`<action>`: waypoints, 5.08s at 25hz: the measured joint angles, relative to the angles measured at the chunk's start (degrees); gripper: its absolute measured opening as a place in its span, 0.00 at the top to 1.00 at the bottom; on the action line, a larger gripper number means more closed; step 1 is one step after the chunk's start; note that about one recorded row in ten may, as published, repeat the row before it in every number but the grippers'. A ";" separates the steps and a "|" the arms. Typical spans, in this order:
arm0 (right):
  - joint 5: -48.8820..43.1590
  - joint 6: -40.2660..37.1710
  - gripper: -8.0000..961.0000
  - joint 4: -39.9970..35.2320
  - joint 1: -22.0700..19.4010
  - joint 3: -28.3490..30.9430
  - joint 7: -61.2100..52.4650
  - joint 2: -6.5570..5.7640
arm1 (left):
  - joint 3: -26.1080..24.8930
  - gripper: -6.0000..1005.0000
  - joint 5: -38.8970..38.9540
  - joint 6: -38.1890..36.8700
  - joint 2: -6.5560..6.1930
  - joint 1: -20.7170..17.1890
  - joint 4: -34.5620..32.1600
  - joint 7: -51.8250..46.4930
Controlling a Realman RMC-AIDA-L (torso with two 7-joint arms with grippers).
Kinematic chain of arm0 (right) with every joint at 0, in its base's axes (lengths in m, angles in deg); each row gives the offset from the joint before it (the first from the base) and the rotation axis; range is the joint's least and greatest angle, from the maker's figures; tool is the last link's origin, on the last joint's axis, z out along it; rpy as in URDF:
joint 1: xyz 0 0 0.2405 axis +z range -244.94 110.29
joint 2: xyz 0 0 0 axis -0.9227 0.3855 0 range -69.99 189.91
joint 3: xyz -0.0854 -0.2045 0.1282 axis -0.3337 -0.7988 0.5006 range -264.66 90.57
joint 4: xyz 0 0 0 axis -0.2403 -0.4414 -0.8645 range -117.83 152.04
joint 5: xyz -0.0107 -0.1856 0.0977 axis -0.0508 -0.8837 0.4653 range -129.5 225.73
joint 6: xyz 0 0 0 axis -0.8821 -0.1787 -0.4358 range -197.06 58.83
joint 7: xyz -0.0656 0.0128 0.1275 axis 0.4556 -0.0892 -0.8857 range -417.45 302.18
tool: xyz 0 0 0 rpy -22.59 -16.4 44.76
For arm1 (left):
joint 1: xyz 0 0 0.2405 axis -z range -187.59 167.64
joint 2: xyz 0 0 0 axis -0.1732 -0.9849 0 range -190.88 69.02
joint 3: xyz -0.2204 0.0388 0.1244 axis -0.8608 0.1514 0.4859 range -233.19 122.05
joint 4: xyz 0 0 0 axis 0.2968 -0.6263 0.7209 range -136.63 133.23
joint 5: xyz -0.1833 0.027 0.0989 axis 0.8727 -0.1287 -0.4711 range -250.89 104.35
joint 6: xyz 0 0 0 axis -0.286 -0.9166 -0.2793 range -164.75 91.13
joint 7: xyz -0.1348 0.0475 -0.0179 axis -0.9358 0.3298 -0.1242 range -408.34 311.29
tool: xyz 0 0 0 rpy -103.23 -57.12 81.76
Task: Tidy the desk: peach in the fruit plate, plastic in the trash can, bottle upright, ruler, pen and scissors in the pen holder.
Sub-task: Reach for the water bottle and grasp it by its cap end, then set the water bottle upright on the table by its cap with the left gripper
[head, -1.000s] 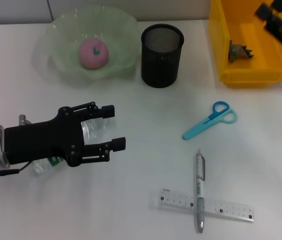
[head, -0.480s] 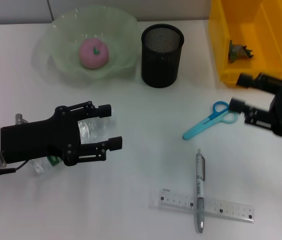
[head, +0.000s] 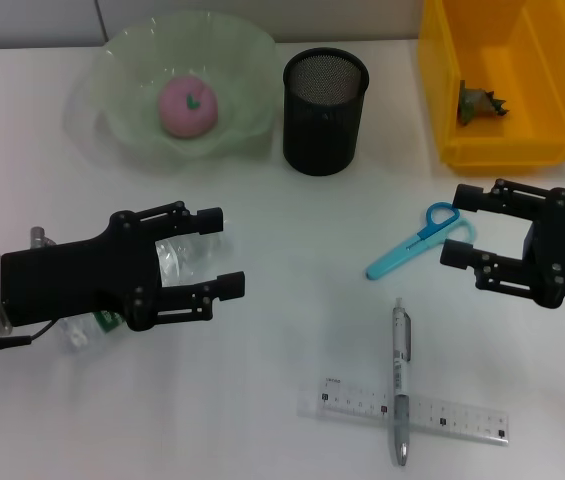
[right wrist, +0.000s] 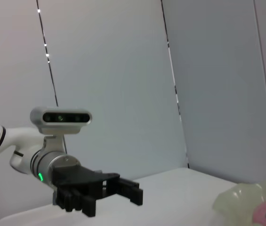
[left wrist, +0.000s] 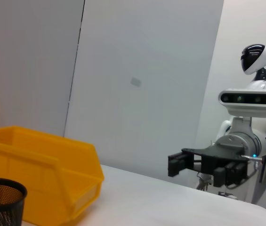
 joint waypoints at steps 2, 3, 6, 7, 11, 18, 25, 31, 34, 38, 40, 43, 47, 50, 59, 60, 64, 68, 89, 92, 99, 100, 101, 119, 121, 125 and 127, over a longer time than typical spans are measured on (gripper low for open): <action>-0.54 -0.01 0.29 -0.13 0.00 0.00 -0.08 0.01 | -0.32 0.21 0.01 -0.01 0.00 -0.01 0.00 0.17; -0.75 -0.02 0.29 -0.18 -0.01 0.00 -0.15 0.00 | -0.48 0.21 0.03 -0.01 0.00 0.00 0.00 0.30; -1.34 -0.10 0.29 -0.29 -0.03 0.00 -0.19 0.00 | -0.73 0.21 0.31 -0.33 0.09 0.25 -0.71 0.17; -1.42 -0.16 0.29 -0.29 -0.04 0.00 -0.22 0.00 | -0.76 0.21 0.55 -0.51 0.15 0.60 -1.60 -0.62; -1.58 -0.36 0.29 -0.29 -0.10 0.01 -0.25 0.08 | -0.28 0.21 0.17 1.02 0.13 2.56 -6.14 -7.89; -1.71 -0.58 0.29 -0.42 -0.50 0.01 -0.25 0.15 | 0.24 0.21 -9.36 3.77 -0.70 8.38 -15.75 -26.63; -1.72 -0.70 0.29 -0.47 -0.69 0.01 -0.15 0.24 | 0.59 0.21 -24.40 2.95 -0.57 13.71 -26.38 -43.12; -1.74 -1.21 0.29 -0.77 -0.67 0.01 -0.23 0.24 | 1.87 0.21 -39.87 0.97 1.27 19.01 -33.09 -52.19; -2.33 -1.26 0.29 -0.83 -0.66 0.05 -0.38 0.25 | 3.53 0.21 -45.55 0.96 2.20 21.88 -33.44 -54.38; -2.39 -1.30 0.29 -0.95 -0.67 0.07 -0.45 0.25 | 8.34 0.21 -47.50 2.84 2.45 23.57 -33.22 -57.20; -2.41 -1.30 0.29 -0.99 -0.71 0.09 -0.47 0.25 | 11.63 0.21 -47.67 5.41 2.51 23.83 -33.22 -59.16; -2.42 -1.30 0.29 -1.00 -0.73 0.10 -0.46 0.24 | 15.40 0.21 -48.19 8.39 2.53 24.10 -32.44 -60.77; -2.43 -0.98 0.29 -1.00 -0.75 0.10 -0.46 0.24 | 17.63 0.21 -48.49 11.16 2.67 24.65 -29.19 -61.20; -2.43 -0.97 0.29 -1.00 -0.74 0.09 -0.46 0.24 | 17.76 0.21 -48.51 12.69 2.73 25.11 -27.11 -61.21; -3.09 -0.89 0.29 -0.99 -0.52 0.39 -0.40 0.24 | 18.53 0.21 -48.54 14.81 2.72 25.19 -25.59 -61.18; -3.09 -0.89 0.29 -0.99 -0.52 0.39 -0.40 0.24 | 18.53 0.21 -48.54 14.81 2.72 25.19 -25.59 -61.18; -3.12 -0.85 0.29 -1.00 -0.37 0.27 -0.33 0.19 | 19.73 0.21 -48.51 15.59 2.72 25.26 -24.90 -61.23; -3.13 -0.85 0.29 -1.00 -0.32 0.11 -0.33 0.17 | 21.04 0.21 -48.30 16.59 2.78 25.17 -24.66 -61.25; -3.13 -0.85 0.29 -0.99 -0.48 0.39 -0.44 0.15 | 23.54 0.21 -48.54 23.88 2.98 26.33 -17.47 -61.28; -3.13 -0.85 0.29 -0.99 -0.48 0.40 -0.45 0.15 | 23.58 0.21 -48.55 23.92 2.99 26.33 -17.45 -61.22; -3.12 -1.01 0.29 -0.99 -0.30 0.16 -0.57 0.13 | 24.23 0.21 -48.81 24.07 2.87 26.33 -17.43 -60.77; -3.12 -1.02 0.29 -0.99 -0.29 0.19 -0.64 0.10 | 24.23 0.21 -48.81 24.07 2.87 26.33 -17.43 -60.77; -3.13 -1.02 0.29 -0.99 -0.29 0.26 -0.67 0.08 | 24.69 0.21 -48.84 24.38 2.89 26.23 -17.43 -60.75; -3.70 -1.30 0.29 -0.99 -0.33 0.54 -1.88 -0.02 | 27.31 0.41 -48.50 26.65 2.89 25.64 -16.51 -59.91; -3.72 -1.31 0.29 -1.00 -0.33 0.54 -1.89 -0.02 | 27.15 0.45 -48.37 26.65 2.90 25.63 -16.72 -59.90; -3.74 -1.30 0.30 -1.00 -0.31 0.54 -1.91 -0.04 | 26.81 0.49 -48.23 26.50 2.90 25.61 -16.95 -59.88; -3.75 -1.31 0.30 -1.14 -0.30 0.54 -1.91 -0.05 | 26.76 0.51 -47.73 26.23 2.89 25.61 -17.13 -59.88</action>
